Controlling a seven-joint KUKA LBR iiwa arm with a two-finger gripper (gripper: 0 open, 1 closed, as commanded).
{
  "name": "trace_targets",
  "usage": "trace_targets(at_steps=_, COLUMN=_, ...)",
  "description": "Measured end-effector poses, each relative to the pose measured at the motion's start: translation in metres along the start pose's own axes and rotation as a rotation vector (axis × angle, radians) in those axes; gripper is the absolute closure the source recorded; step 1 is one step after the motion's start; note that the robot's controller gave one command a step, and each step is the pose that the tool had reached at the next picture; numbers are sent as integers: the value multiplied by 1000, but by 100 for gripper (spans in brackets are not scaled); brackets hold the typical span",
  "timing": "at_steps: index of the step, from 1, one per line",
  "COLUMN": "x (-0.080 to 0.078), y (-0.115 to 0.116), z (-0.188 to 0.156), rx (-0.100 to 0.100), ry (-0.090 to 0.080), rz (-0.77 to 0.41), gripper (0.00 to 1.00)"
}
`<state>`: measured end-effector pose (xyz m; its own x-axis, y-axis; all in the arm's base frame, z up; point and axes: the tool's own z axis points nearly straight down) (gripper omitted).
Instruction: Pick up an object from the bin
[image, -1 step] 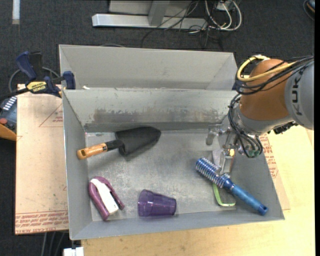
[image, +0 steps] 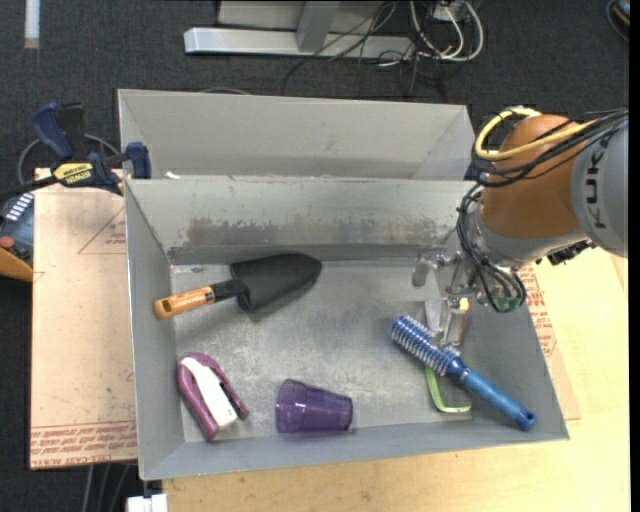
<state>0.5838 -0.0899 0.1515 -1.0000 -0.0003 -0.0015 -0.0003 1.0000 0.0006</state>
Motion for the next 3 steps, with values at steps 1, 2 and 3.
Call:
trace_targets(at_steps=1, x=21, y=-18, z=82, rx=-3, ry=6, rz=107, gripper=0)
trace_targets(at_steps=2, x=19, y=-10, z=44, rx=-1, ry=-3, rz=157, gripper=0)
trace_targets(at_steps=3, x=20, y=-19, z=79, rx=-3, ry=6, rz=108, gripper=0)
